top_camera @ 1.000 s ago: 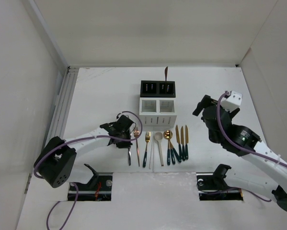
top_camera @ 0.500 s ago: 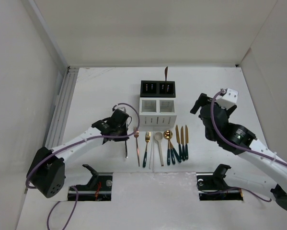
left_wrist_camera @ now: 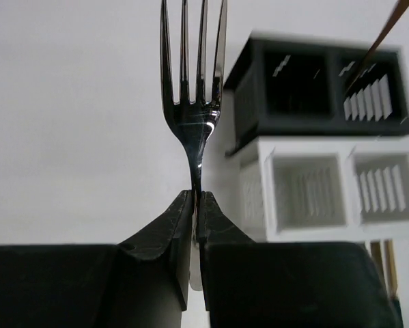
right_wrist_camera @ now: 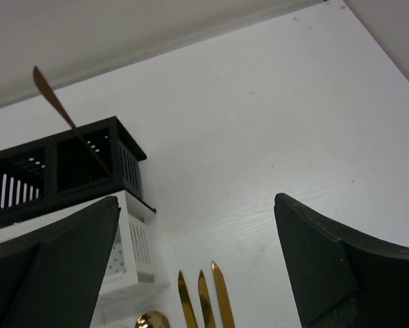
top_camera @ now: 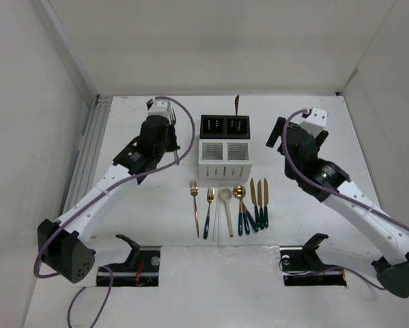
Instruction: Sort the eating utensils into containers
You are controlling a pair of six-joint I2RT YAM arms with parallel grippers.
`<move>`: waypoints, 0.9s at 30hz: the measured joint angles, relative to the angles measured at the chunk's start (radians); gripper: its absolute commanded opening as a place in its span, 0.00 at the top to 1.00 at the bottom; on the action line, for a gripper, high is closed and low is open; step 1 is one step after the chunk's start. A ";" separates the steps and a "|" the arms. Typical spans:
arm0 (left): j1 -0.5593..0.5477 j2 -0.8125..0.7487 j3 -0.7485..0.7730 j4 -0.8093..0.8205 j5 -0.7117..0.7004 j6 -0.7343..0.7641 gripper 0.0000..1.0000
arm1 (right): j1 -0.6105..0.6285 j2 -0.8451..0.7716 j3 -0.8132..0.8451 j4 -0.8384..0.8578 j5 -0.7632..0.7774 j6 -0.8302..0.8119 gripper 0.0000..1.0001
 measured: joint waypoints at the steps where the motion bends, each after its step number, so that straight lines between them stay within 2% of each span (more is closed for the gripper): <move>1: 0.005 0.004 0.031 0.049 -0.008 0.034 1.00 | -0.021 0.011 0.004 0.005 -0.013 -0.004 0.00; 4: 0.006 0.060 0.135 0.184 -0.011 0.120 1.00 | -0.098 0.050 0.009 0.046 -0.082 -0.026 0.00; 11: 0.013 0.329 0.318 0.451 0.079 0.175 1.00 | -0.126 0.135 0.021 0.109 -0.145 -0.093 0.00; 18: 0.036 0.589 0.391 0.515 0.186 0.148 1.00 | -0.180 0.165 0.021 0.127 -0.156 -0.125 0.00; 23: 0.040 0.631 0.391 0.512 0.204 0.148 1.00 | -0.192 0.163 0.022 0.130 -0.156 -0.138 0.00; 27: 0.040 0.631 0.388 0.584 0.209 0.148 1.00 | -0.192 0.136 0.022 0.129 -0.154 -0.138 0.00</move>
